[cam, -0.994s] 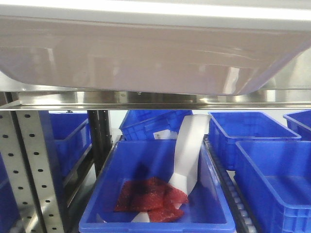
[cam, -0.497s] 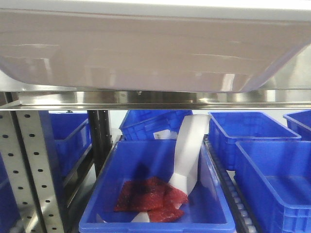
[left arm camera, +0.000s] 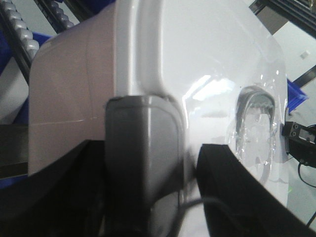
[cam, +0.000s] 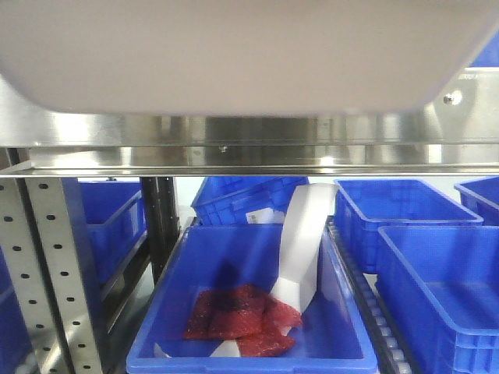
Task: Grab white bin and place on right shelf
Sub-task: 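Lower the white bin with both grippers onto the upper roller shelf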
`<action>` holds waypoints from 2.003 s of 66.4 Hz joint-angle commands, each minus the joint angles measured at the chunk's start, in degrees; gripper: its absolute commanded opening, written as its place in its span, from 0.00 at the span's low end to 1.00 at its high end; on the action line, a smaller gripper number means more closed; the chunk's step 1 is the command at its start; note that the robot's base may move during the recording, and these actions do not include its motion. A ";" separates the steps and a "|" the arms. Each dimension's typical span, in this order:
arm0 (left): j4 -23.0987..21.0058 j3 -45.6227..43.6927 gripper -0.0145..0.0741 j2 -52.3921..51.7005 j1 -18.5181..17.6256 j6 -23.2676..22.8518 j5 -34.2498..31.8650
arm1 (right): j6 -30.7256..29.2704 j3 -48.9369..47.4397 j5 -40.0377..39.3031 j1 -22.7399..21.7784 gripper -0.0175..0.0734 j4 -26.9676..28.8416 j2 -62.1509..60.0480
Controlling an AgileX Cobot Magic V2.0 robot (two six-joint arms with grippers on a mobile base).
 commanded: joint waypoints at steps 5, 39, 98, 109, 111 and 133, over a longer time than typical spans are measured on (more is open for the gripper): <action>-12.41 -5.93 0.44 3.32 -1.88 0.50 5.98 | 0.61 -6.79 7.45 1.11 0.59 13.67 4.43; -15.16 -27.60 0.45 26.17 -2.10 0.69 3.18 | 0.60 -20.23 3.04 1.11 0.59 18.29 21.81; -17.28 -36.77 0.60 42.97 -5.89 0.69 -10.76 | 1.05 -28.51 -5.89 2.08 0.84 26.26 43.80; -17.15 -36.77 0.69 43.46 -4.95 0.69 -10.15 | 0.39 -28.58 -6.80 1.09 0.89 26.20 44.12; -17.15 -36.77 0.69 43.46 -4.45 0.69 -10.15 | 0.07 -28.58 -7.27 0.65 0.89 26.20 44.12; -17.76 -36.77 0.67 43.46 2.48 0.69 -7.61 | -0.06 -28.58 -3.17 -6.32 0.89 26.20 44.12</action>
